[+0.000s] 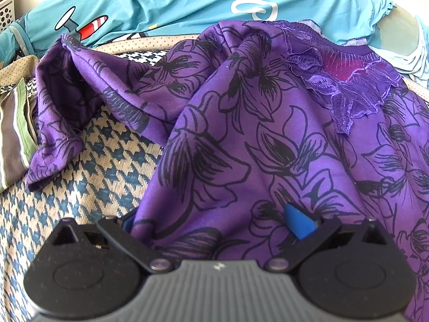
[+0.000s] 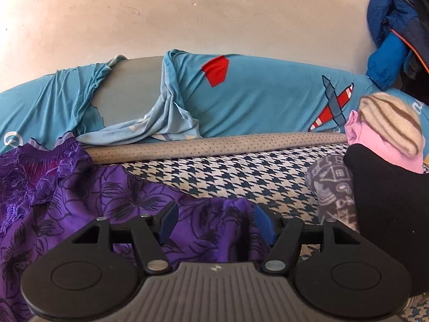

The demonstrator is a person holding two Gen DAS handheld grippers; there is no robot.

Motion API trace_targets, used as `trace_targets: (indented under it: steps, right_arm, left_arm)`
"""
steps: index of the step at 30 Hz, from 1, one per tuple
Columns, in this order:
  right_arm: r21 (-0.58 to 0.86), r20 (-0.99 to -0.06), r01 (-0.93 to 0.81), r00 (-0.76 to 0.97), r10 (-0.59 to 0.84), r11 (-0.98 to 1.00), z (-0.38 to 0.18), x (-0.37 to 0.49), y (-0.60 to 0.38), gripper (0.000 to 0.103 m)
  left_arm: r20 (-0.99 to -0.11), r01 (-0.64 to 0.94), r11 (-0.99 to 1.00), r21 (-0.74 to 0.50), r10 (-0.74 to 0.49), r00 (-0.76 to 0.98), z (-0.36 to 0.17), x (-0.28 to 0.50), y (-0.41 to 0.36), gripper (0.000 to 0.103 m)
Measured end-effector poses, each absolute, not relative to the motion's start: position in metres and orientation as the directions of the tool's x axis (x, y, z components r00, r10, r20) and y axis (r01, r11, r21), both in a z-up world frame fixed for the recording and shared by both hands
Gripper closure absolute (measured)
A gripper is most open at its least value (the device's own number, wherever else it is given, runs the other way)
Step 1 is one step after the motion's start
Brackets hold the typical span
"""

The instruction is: Fold clothes

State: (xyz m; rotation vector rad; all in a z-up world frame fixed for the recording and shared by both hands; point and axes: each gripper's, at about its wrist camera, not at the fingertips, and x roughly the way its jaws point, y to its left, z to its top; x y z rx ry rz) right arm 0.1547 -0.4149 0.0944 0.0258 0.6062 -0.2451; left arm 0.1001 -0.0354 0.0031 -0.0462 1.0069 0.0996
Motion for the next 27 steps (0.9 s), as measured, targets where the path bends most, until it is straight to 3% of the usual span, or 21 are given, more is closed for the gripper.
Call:
trace_targets:
  steps: [9,10,14,16,24,27]
  right_arm:
    - [0.023,-0.619,0.318,0.749,-0.236,0.948,0.07,0.165,-0.43,0.035]
    - [0.023,-0.629,0.318,0.742,-0.234,0.948,0.066,0.168,-0.429,0.038]
    - [-0.081,-0.626,0.319,0.721,-0.297,0.944,0.059,0.174,-0.418,0.078]
    - [-0.114,-0.614,0.312,0.724,-0.314,0.943,0.06,0.174,-0.413,0.088]
    - [-0.155,-0.463,0.512,0.718,-0.52,0.845,0.098,0.154,-0.414,0.094]
    - [-0.18,-0.487,0.571,0.656,-0.577,0.801,0.101,0.15,-0.416,0.094]
  left_arm:
    - [-0.842,-0.102,0.995,0.015,0.067,0.535,0.003,0.101,-0.036,0.0]
    - [-0.842,-0.102,0.995,0.015,0.067,0.535,0.003,0.101,-0.036,0.0]
    - [-0.842,-0.105,0.994,0.014,0.068,0.535,0.004,0.101,-0.037,0.0]
    - [-0.842,-0.102,0.995,0.014,0.067,0.535,0.004,0.101,-0.036,0.0]
    - [-0.845,-0.097,0.995,0.015,0.065,0.531,0.005,0.102,-0.037,0.0]
    - [-0.846,-0.092,0.996,0.017,0.063,0.529,0.005,0.103,-0.037,0.0]
